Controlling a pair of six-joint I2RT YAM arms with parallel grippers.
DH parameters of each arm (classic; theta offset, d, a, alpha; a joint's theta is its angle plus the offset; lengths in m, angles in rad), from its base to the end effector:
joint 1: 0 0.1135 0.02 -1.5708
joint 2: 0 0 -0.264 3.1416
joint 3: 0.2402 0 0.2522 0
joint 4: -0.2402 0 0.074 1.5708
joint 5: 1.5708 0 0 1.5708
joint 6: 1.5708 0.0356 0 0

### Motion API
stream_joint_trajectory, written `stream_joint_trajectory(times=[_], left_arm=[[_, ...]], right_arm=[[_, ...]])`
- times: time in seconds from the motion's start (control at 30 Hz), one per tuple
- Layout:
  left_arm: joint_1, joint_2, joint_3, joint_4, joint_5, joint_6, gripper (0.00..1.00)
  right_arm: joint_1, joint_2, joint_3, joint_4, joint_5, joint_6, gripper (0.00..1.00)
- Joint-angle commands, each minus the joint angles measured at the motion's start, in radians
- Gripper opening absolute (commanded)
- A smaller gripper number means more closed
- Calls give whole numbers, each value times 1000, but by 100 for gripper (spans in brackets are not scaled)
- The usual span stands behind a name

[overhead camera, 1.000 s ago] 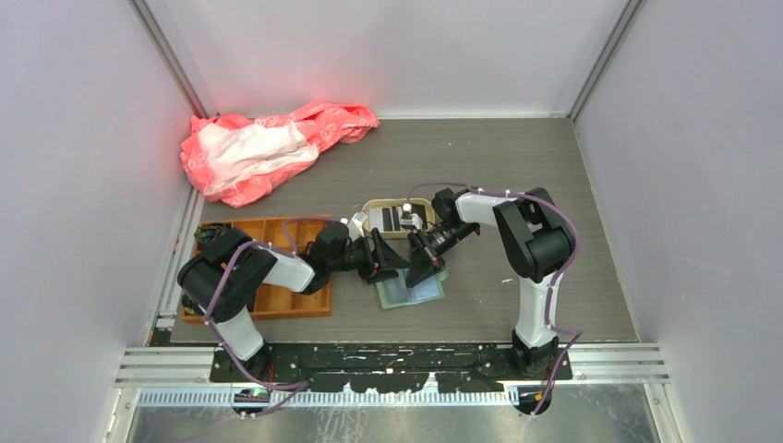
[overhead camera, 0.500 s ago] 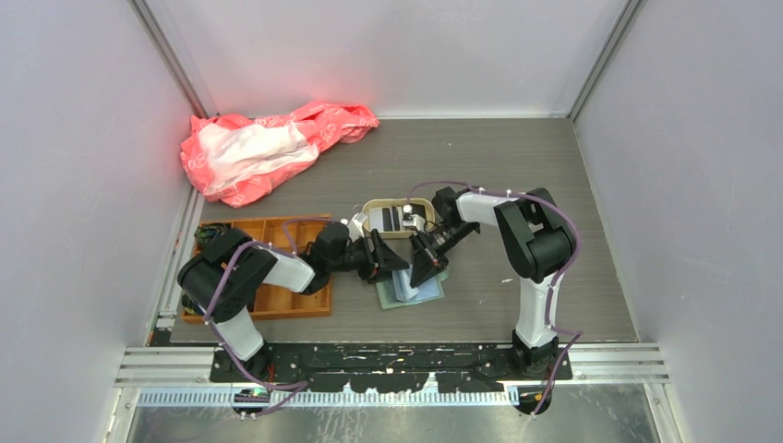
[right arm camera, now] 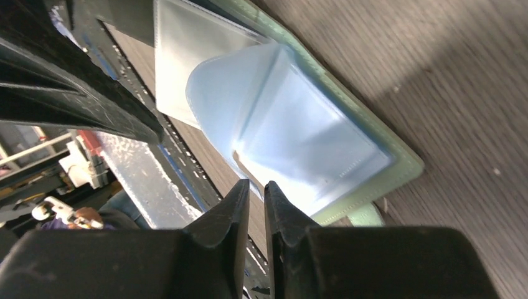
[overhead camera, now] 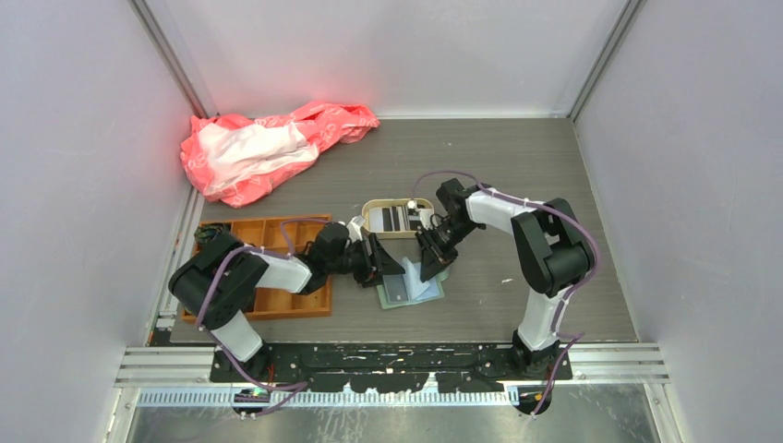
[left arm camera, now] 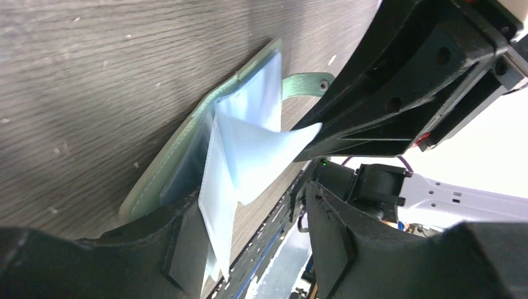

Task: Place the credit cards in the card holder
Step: Insert the credit card into the card holder, then pick up the credit card from the storage box.

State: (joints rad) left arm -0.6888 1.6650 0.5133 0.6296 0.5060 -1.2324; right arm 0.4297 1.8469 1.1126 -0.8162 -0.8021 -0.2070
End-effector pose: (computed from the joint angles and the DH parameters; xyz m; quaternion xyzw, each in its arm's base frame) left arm 0.2133 -0.1979 0.1246 -0.1043 0.8410 -0.5214 0.1002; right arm 0.2766 0.1549 0.1492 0.2919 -0.8731 -0.3890 0.0341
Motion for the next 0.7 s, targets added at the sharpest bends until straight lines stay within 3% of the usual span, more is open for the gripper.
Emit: stream_joint_trajectory(times=[0.0,0.13,0.27,0.53,0.63,0.67], left_arm=[[3,-77,30,-162,-33,72,55],[3,-144,99,-411,-88,168,54],[3,-244,201,-706,-171,293,54],[15,-405,336,-956,-326,520,53],[46,-473,365,-981,-370,583,54],[59,-498,368,-977,-383,592,55]], right_arm=[[-3,-89,-15,10,125,-8,24],[-10,-131,-19,10,184,-34,32],[-37,-177,-15,11,192,-58,35],[-69,-300,84,20,214,-156,37],[-69,-354,183,59,288,-201,49],[-69,-365,211,88,310,-208,63]])
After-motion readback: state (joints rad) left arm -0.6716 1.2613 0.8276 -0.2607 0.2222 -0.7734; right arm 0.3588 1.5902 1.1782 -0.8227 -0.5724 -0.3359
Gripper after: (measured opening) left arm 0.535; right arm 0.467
